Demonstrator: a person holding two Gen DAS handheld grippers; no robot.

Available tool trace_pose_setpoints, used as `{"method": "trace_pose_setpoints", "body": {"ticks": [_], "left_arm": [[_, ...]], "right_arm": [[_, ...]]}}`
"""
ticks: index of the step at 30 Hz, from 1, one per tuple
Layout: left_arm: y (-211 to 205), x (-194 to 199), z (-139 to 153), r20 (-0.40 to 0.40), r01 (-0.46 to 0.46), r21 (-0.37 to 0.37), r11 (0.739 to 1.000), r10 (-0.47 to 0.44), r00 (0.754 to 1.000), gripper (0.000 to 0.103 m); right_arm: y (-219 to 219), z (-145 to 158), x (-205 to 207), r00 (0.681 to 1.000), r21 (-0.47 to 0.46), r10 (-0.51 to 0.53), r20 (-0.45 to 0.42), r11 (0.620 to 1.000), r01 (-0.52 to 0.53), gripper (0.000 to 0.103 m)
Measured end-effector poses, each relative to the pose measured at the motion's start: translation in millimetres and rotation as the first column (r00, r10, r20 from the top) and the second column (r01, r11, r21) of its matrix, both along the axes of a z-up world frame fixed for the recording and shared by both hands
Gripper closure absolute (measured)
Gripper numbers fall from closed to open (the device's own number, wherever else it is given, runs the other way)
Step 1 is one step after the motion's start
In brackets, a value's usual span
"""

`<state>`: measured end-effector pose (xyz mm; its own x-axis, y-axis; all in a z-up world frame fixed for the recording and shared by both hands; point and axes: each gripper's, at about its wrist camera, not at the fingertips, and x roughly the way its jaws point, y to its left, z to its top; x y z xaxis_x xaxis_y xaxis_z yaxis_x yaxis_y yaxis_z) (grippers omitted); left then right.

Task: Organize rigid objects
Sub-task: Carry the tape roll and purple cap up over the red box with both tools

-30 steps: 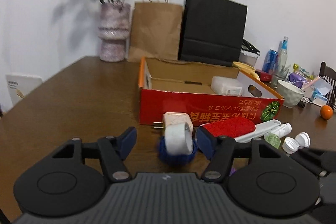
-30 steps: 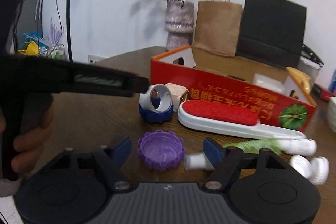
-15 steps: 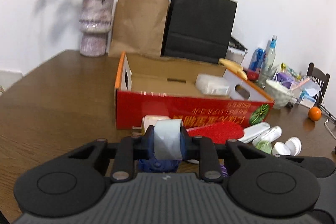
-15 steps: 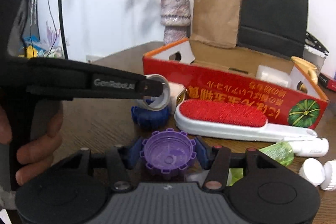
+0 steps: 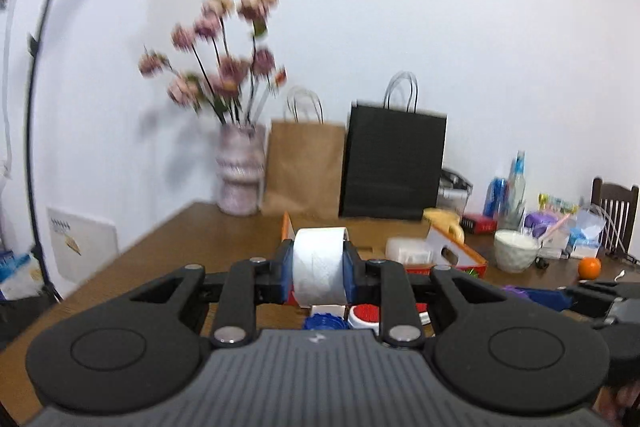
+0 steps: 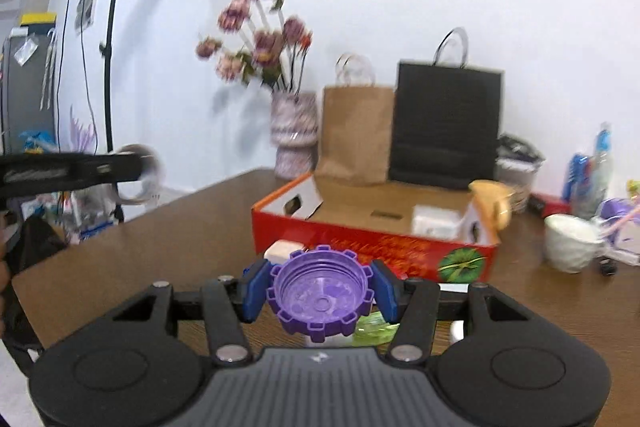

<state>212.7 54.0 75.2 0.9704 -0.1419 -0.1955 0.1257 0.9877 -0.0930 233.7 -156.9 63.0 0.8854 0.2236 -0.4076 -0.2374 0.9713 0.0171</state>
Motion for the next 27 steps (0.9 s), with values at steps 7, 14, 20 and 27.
{"method": "trace_pose_setpoints", "body": {"ticks": [7,14,20,27], "left_arm": [[9,-81,13,0.052,-0.049,-0.022,0.999,0.050,0.997,0.079],[10,-134,10,0.054,-0.106,0.008,0.994,0.105,0.993,0.079],[-7,-146,12,0.090,-0.039,0.053,0.998,0.034,0.995,0.079],[-14,-147,11,0.084,-0.022,0.045,0.999,0.018,0.996,0.079]], "right_arm": [[-19,27,-83,0.993,-0.007,-0.002,0.117,1.000,0.003,0.050],[-22,44,-144,0.982,-0.024,0.047,0.180,0.999,-0.044,0.050],[-26,42,-170,0.982,-0.001,0.003,0.187,1.000,-0.003,0.050],[-31,35,-167,0.985,0.030,-0.022,0.171,0.999,0.017,0.050]]}}
